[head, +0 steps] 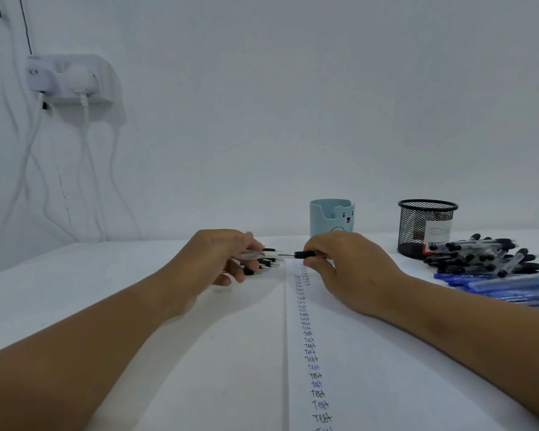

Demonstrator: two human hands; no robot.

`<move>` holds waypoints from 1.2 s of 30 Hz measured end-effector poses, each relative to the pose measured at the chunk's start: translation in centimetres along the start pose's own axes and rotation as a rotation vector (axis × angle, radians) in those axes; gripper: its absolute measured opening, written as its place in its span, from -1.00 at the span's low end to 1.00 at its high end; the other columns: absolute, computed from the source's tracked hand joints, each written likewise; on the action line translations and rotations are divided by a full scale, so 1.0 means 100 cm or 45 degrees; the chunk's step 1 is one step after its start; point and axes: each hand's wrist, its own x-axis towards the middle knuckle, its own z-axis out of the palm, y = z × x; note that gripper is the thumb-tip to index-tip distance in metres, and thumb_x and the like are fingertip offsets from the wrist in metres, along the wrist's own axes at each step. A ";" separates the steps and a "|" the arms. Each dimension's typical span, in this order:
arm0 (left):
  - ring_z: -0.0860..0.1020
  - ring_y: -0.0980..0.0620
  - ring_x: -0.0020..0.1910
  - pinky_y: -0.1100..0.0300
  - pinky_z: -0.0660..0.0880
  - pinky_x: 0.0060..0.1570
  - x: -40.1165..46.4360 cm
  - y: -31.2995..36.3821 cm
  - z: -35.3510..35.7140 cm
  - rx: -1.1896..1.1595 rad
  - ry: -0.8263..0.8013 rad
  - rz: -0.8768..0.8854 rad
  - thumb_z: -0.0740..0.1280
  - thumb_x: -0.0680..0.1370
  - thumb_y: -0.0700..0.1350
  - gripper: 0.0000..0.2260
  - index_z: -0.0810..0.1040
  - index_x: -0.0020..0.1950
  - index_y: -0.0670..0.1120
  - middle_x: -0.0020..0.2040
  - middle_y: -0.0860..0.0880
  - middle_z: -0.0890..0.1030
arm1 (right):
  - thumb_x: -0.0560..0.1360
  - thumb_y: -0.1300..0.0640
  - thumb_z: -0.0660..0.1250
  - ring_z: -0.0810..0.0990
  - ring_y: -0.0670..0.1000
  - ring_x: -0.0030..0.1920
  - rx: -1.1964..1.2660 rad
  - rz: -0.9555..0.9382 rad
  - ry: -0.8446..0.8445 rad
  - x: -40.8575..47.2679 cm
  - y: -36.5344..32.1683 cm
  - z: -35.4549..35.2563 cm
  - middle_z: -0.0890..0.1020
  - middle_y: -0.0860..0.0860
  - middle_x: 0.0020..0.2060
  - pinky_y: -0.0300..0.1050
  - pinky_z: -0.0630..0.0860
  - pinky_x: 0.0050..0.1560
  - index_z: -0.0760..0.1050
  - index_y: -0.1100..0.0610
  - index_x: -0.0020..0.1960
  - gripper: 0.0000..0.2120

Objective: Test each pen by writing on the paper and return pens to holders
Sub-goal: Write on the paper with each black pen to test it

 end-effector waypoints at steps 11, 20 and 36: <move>0.66 0.01 -0.15 0.14 0.58 -0.15 0.003 -0.001 0.000 -0.650 -0.207 -0.143 0.29 0.47 0.06 -0.61 0.64 0.13 -0.18 -0.07 -0.10 0.71 | 0.63 0.03 0.26 0.51 0.01 0.03 0.050 -0.086 0.114 -0.001 0.009 0.002 0.59 -0.10 -0.05 0.02 0.48 0.05 0.59 0.01 0.06 -0.86; 0.66 0.01 -0.10 0.12 0.61 -0.05 0.003 -0.001 0.006 -0.558 -0.116 -0.057 0.29 0.50 0.06 -0.63 0.65 0.13 -0.16 -0.10 -0.09 0.71 | 0.62 0.05 0.24 0.50 0.05 -0.06 -0.081 -0.170 0.171 0.001 0.008 0.001 0.52 -0.06 -0.17 -0.04 0.40 -0.10 0.63 0.07 0.04 -0.80; 0.55 0.17 0.13 0.49 0.36 -0.04 0.001 -0.019 0.027 0.679 -0.393 0.436 0.45 0.55 0.01 -0.89 0.71 0.06 0.15 0.11 0.25 0.64 | 0.49 0.26 0.37 0.40 0.06 -0.42 1.138 0.541 -0.138 0.012 0.000 0.000 0.61 0.11 -0.40 -0.17 0.27 -0.43 0.58 0.25 -0.22 -0.87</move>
